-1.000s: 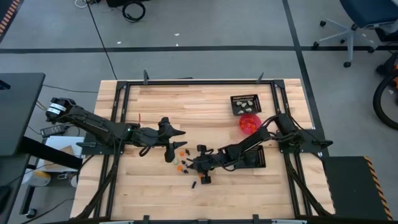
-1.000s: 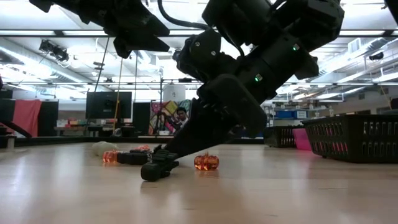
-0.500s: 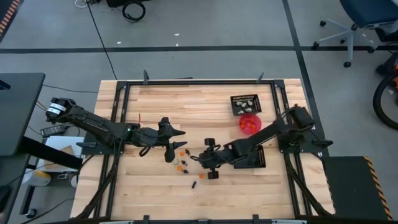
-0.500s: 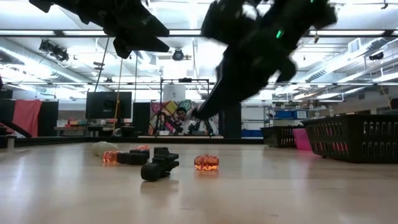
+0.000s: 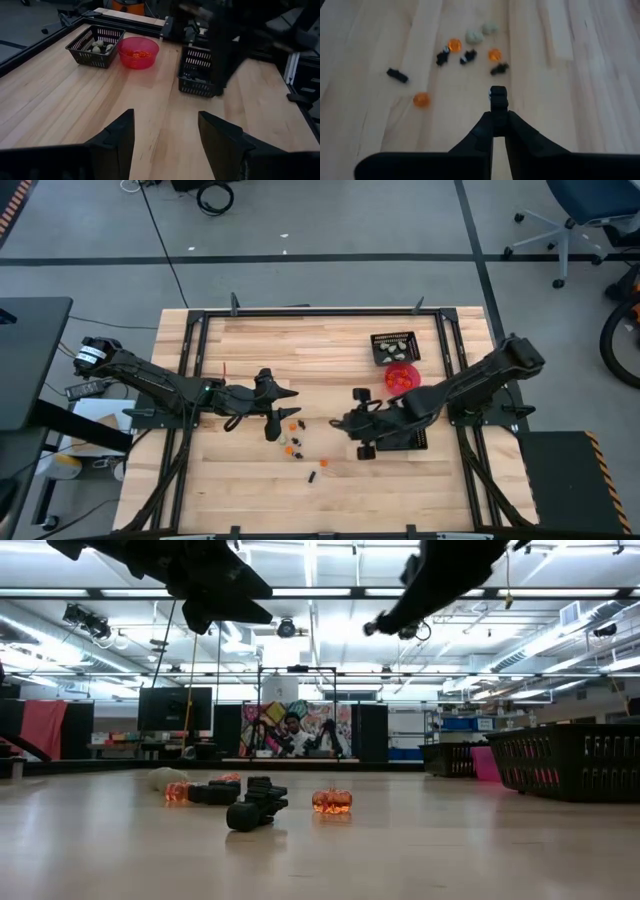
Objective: Sort Halloween decoration
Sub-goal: Put the black skeleton toy into the bottom black bin
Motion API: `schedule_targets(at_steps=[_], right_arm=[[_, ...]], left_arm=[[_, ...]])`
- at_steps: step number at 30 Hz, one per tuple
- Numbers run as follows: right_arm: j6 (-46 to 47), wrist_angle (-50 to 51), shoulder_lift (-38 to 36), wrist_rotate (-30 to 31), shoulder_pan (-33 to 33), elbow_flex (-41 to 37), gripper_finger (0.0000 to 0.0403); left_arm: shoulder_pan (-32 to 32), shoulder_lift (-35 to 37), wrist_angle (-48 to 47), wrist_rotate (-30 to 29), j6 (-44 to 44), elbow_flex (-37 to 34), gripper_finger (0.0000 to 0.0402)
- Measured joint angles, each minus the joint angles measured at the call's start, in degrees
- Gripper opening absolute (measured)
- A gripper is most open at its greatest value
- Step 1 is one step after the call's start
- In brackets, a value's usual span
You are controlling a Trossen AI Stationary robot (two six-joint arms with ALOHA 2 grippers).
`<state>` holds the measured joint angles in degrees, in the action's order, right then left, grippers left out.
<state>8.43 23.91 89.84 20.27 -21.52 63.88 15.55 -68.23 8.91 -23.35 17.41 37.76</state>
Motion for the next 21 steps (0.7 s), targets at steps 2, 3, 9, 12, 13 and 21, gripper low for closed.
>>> schedule_targets(at_steps=[2,3,9,12,13,21], right_arm=[[1.8,3.8,-2.2,-0.1,0.0,0.0,0.0039],[2.8,5.7,-3.2,-0.2,0.0,0.0,0.0039],[12.7,18.9,-8.4,-6.2,-0.1,0.1,0.0039],[19.1,26.3,-9.7,-9.8,-0.1,0.1,0.0039],[20.8,29.2,-9.8,-10.0,-0.2,0.1,0.0039],[27.5,40.8,-8.4,-14.0,-1.0,-1.9,0.0039]], left_arm=[[0.0,0.0,0.3,0.0,0.0,0.0,0.0192],[0.0,0.0,0.2,0.0,0.0,0.0,0.0192],[0.0,0.0,0.3,0.0,0.0,0.0,0.0192],[0.0,0.0,0.3,0.0,0.0,0.0,0.0192],[0.0,0.0,0.3,0.0,0.0,0.0,0.0192],[0.0,0.0,0.3,0.0,0.5,0.0,0.0192]])
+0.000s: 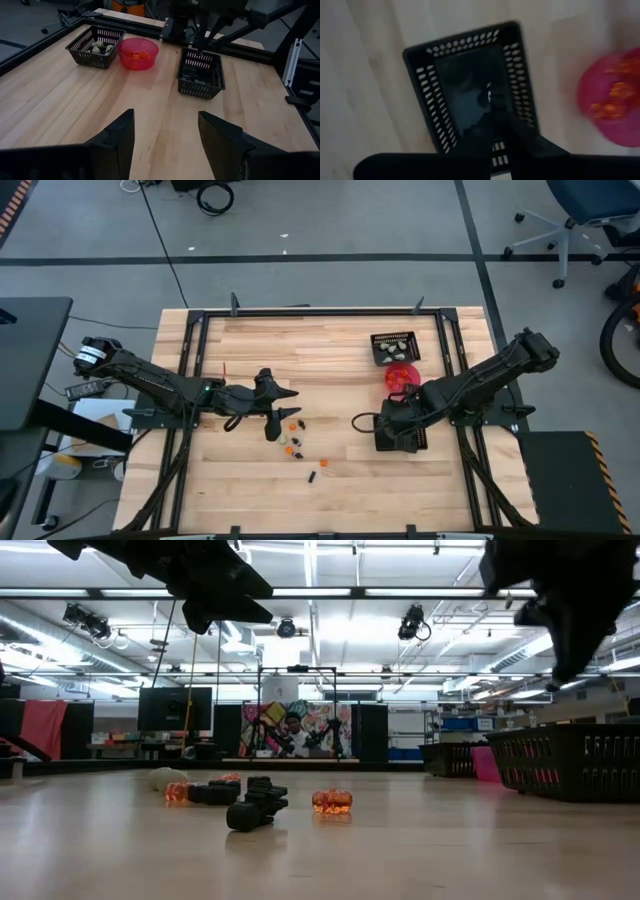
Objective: Sort Halloween decoration
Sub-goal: Put the black skeleton toy into the bottom black bin, then put the orange pumpkin toy into the pink bowl
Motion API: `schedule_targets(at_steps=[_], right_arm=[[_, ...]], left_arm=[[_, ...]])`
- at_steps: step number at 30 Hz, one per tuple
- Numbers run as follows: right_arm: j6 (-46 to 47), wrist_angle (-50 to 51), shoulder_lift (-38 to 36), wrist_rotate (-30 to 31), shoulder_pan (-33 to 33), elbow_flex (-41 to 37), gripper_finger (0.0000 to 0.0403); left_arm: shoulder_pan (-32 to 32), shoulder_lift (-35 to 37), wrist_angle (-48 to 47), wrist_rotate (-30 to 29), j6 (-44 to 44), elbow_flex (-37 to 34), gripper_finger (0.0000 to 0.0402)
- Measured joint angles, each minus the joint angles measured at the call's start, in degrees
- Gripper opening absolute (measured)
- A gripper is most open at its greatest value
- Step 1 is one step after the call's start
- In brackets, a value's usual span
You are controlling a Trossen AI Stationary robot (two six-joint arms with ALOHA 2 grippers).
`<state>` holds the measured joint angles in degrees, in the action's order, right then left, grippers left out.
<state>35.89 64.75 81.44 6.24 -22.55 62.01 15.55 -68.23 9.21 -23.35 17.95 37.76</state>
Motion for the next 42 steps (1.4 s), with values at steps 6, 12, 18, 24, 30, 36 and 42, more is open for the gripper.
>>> schedule_targets(at_steps=[6,12,18,24,30,36,42], right_arm=[[1.7,-3.1,0.0,-5.5,0.0,-6.8,0.0039],[5.2,-8.6,0.0,-6.8,0.0,-13.1,0.0044],[6.6,-10.2,0.0,-7.8,0.0,-15.2,0.0084],[6.8,-9.7,0.0,-10.9,0.1,-14.1,0.013],[6.3,-9.1,0.0,-3.9,-0.5,-6.1,0.0133],[2.7,-13.5,0.0,1.7,-1.0,-0.8,0.0128],[-3.2,-22.5,3.8,3.3,-1.7,-0.1,0.0122]], left_arm=[[0.0,0.0,0.0,0.0,0.0,0.0,0.0192],[0.0,0.0,0.0,0.0,0.0,0.0,0.0192],[0.0,0.0,0.0,0.0,0.0,0.0,0.0192],[0.0,0.0,0.0,0.0,-0.1,0.0,0.0192],[0.0,0.0,0.0,0.0,-0.1,0.0,0.0192],[0.0,0.0,0.0,0.0,-0.1,0.0,0.0192],[0.0,0.0,0.0,0.0,-0.1,0.0,0.0192]])
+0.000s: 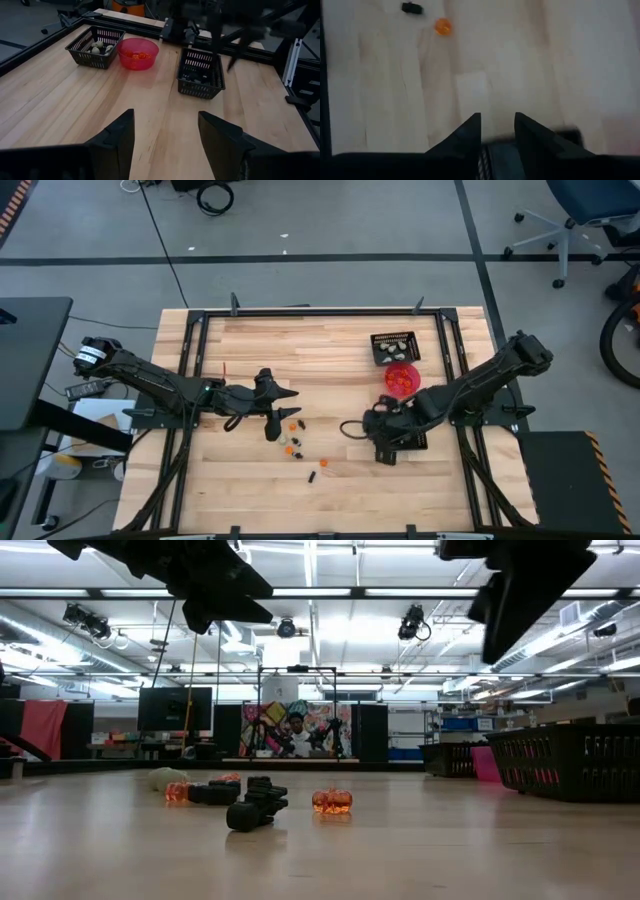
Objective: Sort Halloween decoration
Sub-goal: Put the orange pumpkin toy into the pink bowl
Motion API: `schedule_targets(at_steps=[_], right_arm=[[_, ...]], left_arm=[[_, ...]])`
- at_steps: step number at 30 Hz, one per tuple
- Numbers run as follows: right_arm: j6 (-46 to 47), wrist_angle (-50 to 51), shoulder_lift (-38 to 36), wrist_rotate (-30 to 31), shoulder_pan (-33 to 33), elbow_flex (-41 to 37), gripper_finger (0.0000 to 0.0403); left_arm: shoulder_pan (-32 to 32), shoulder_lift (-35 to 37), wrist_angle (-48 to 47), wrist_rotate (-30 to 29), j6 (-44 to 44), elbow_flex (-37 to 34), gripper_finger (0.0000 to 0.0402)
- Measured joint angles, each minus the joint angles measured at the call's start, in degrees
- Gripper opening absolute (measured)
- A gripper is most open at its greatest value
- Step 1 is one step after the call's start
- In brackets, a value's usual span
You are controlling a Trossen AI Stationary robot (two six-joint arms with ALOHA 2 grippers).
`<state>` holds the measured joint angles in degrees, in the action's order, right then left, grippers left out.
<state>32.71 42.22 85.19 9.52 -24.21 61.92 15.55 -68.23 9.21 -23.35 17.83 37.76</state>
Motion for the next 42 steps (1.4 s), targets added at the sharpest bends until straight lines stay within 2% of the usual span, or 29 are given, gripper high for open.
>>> schedule_targets(at_steps=[10,16,21,31,36,42], right_arm=[[-14.6,-5.6,17.9,1.4,-1.2,11.8,0.0122],[-22.6,-12.7,25.6,1.8,-1.2,17.2,0.013],[-25.5,-17.2,29.2,4.2,-1.2,18.2,0.0155],[-26.4,-23.3,34.6,3.2,0.0,18.2,0.0206],[-25.5,-23.0,36.3,2.5,0.4,18.2,0.0205],[-24.7,-23.2,37.1,0.0,0.4,18.4,0.0177]], left_arm=[[0.0,0.0,0.0,0.0,-0.3,0.0,0.0192],[0.0,0.0,-0.1,0.0,-0.3,0.0,0.0192],[0.0,0.0,-0.1,0.0,-0.3,0.0,0.0192],[0.0,0.0,0.0,0.0,-0.2,0.0,0.0192],[0.0,0.0,-0.1,0.0,-0.2,0.0,0.0192],[0.0,0.0,-0.1,0.0,-0.2,0.0,0.0192]])
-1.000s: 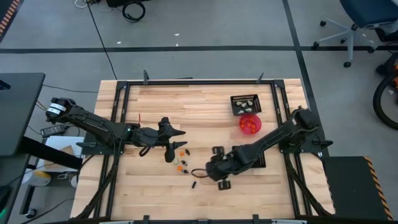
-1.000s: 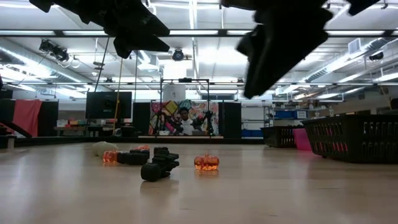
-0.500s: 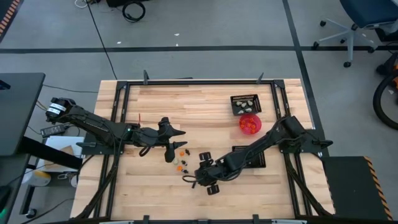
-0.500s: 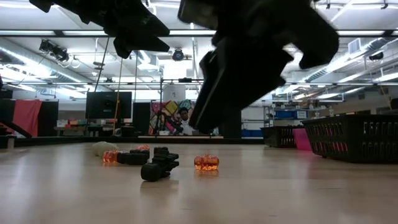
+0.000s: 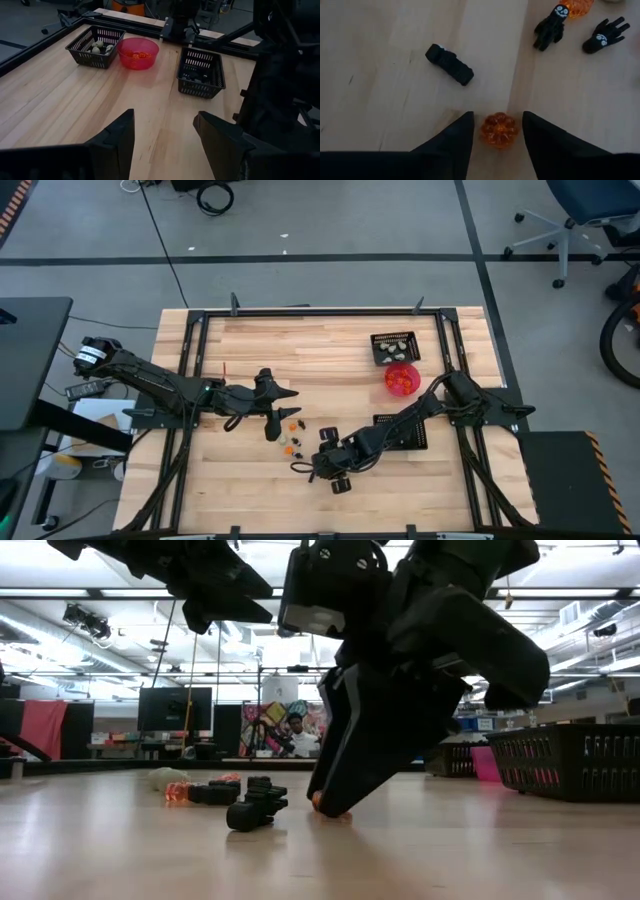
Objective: Sort Halloween decoration
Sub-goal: Put the orange pumpkin toy into the pink bowl
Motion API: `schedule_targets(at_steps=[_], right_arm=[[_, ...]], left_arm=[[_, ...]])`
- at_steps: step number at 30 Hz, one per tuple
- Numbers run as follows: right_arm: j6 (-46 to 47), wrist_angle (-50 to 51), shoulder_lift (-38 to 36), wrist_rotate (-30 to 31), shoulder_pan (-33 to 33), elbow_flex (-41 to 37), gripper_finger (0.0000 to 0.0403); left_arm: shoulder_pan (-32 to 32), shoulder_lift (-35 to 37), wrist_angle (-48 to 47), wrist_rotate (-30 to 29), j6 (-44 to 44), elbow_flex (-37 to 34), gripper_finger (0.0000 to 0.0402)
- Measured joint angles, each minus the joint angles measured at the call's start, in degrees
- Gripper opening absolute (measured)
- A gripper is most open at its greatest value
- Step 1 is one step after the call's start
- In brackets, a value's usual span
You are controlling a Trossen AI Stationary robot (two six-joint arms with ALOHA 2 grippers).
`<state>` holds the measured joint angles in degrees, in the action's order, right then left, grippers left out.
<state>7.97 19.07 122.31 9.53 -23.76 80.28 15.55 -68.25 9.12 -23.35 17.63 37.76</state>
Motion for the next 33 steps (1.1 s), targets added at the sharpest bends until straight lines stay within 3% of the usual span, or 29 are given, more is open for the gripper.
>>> schedule_targets(at_steps=[11,33], right_arm=[[0.8,0.0,0.1,0.1,0.0,0.1,0.0094],[1.8,12.7,-5.7,5.3,0.1,-0.2,0.0096]], left_arm=[[0.0,0.0,0.0,0.0,0.3,0.0,0.0192],[0.0,0.0,0.0,0.0,0.3,0.0,0.0192]])
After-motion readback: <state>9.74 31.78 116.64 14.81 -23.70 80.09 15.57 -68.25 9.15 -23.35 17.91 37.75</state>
